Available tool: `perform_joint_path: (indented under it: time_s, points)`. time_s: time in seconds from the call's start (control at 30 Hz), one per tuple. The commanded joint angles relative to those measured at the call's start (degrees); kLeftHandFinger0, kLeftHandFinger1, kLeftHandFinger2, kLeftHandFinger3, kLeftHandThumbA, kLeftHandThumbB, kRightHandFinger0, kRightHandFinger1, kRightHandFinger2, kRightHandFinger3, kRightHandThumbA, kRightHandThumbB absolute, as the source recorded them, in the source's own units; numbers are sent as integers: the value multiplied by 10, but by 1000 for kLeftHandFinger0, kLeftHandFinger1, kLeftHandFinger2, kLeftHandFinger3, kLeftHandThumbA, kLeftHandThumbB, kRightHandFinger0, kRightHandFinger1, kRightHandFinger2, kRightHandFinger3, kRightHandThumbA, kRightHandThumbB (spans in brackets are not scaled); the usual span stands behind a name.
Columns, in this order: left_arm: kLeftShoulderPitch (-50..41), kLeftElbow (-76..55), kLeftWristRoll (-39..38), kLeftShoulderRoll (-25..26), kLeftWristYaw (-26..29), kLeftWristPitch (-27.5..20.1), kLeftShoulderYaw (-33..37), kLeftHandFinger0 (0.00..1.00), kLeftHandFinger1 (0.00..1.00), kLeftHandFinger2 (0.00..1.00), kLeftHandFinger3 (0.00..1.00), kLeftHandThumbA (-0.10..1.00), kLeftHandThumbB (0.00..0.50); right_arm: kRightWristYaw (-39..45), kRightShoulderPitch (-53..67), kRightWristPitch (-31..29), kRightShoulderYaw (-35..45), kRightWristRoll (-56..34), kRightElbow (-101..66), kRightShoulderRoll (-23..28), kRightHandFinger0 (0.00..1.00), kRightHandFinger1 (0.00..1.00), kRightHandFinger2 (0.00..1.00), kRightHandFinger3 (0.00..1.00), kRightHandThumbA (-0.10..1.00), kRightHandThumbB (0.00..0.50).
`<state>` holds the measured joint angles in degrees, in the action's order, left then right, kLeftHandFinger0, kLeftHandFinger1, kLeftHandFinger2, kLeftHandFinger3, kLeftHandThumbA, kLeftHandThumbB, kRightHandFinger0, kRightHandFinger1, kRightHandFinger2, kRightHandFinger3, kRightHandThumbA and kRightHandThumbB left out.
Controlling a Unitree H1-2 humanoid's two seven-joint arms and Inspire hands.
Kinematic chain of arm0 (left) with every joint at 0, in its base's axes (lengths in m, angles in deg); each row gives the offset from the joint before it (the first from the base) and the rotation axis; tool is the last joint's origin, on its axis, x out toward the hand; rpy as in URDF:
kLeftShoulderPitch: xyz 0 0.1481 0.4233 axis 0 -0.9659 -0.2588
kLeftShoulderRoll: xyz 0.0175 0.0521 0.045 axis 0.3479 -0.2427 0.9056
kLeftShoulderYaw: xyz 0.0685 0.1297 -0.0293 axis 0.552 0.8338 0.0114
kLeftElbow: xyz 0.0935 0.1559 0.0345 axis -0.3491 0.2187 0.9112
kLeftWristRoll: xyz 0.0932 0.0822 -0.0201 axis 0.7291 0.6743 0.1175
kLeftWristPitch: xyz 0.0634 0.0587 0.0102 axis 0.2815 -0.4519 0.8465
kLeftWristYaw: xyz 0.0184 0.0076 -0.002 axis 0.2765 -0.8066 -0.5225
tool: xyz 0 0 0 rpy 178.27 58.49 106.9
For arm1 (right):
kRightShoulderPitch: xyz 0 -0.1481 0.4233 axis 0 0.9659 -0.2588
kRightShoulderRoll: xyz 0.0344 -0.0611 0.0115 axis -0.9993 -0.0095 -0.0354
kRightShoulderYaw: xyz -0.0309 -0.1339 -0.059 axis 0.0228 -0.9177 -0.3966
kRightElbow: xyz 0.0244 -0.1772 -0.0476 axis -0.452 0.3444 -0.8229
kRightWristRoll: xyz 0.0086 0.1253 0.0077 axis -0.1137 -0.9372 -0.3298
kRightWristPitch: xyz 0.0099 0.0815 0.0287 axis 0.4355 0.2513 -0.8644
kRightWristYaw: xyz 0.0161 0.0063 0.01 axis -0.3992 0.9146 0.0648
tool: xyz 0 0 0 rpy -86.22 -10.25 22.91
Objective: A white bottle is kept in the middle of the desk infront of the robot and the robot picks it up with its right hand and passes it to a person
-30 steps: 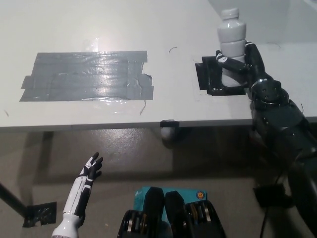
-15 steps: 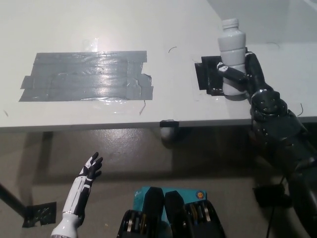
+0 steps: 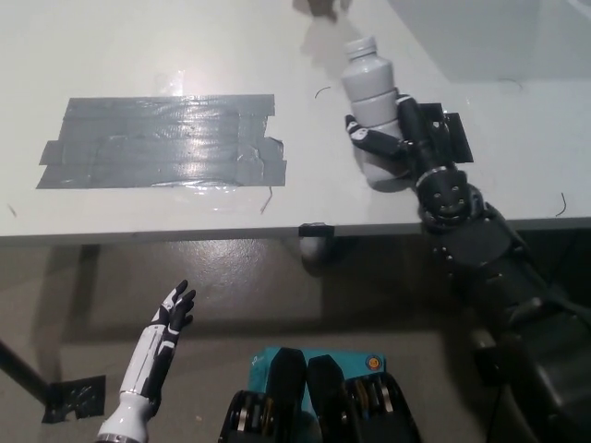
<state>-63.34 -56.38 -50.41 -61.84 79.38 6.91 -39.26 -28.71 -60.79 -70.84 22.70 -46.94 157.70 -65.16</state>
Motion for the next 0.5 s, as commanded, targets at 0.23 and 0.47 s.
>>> perform_joint_path:
  time_s: [0.23,0.47]
  points:
    - [6,-17,8,8,-2,2,4,1000,1000,1000,1000,956,126,10,-79,38,23,-17,17,-14,58,548,907,836,-100,171]
    - [7,-15,12,10,-1,-3,7,1000,1000,1000,1000,908,115,15,-87,45,26,-20,24,-18,53,563,902,838,-100,171]
